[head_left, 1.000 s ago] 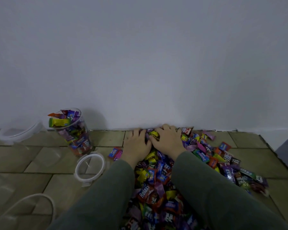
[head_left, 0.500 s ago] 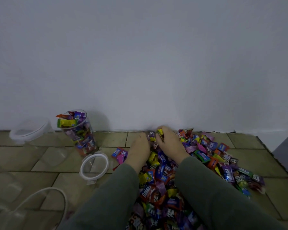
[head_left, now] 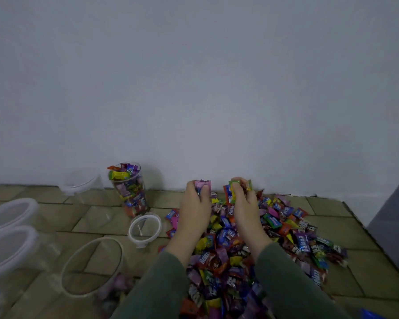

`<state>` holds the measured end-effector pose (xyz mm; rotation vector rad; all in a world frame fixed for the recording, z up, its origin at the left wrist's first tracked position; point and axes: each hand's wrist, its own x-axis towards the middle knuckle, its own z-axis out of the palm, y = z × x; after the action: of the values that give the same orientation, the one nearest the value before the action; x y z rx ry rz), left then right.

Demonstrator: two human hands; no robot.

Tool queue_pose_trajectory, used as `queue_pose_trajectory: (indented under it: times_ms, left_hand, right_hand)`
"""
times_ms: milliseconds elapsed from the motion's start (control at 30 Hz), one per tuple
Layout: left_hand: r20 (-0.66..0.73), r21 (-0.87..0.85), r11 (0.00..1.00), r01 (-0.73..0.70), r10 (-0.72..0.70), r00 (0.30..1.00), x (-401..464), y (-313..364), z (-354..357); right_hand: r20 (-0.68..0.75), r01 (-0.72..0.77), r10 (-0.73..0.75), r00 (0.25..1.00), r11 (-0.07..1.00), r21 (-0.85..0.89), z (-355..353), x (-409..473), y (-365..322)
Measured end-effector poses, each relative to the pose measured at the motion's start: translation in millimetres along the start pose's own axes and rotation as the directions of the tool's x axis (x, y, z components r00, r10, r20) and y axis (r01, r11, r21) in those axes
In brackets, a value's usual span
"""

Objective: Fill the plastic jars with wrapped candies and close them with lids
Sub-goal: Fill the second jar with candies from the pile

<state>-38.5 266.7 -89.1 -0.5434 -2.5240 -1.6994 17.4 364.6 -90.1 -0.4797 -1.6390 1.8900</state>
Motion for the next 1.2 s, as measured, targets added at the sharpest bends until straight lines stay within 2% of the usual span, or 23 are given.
queue_pose_trajectory:
  times_ms: [100, 200, 467, 600, 933, 1033, 1200]
  left_hand:
    - [-0.078, -0.024, 1.0, -0.02, 0.018, 0.997, -23, 21, -19]
    - [-0.125, -0.074, 0.996, -0.043, 0.034, 0.992, -44, 35, -35]
    - [-0.255, -0.151, 0.986, -0.065, 0.025, 0.967, -89, 54, -73]
    - [-0.297, -0.184, 0.98, -0.081, 0.023, 0.955, -99, 55, -101]
    - [-0.354, -0.163, 0.977, -0.137, 0.071, 0.932, -106, 30, -189]
    - [-0.319, -0.096, 0.986, -0.135, 0.098, 0.943, -105, 13, -205]
    - [-0.241, -0.084, 0.979, -0.186, 0.161, 0.957, -104, -14, -218]
  right_hand:
    - [-0.053, -0.121, 0.129, 0.99, 0.983, 0.141, -1, -22, -11]
    - [-0.068, -0.18, 0.201, 0.977, 0.956, 0.233, -1, -43, -21]
    - [0.021, -0.23, 0.235, 0.972, 0.927, 0.294, 4, -91, -41]
    - [0.017, -0.237, 0.246, 0.969, 0.908, 0.345, 17, -110, -46]
    - [0.048, -0.304, 0.307, 0.951, 0.886, 0.351, 91, -145, -47]
    - [0.074, -0.305, 0.299, 0.951, 0.878, 0.368, 116, -154, -48]
    - [0.05, -0.279, 0.28, 0.959, 0.89, 0.361, 158, -163, -51]
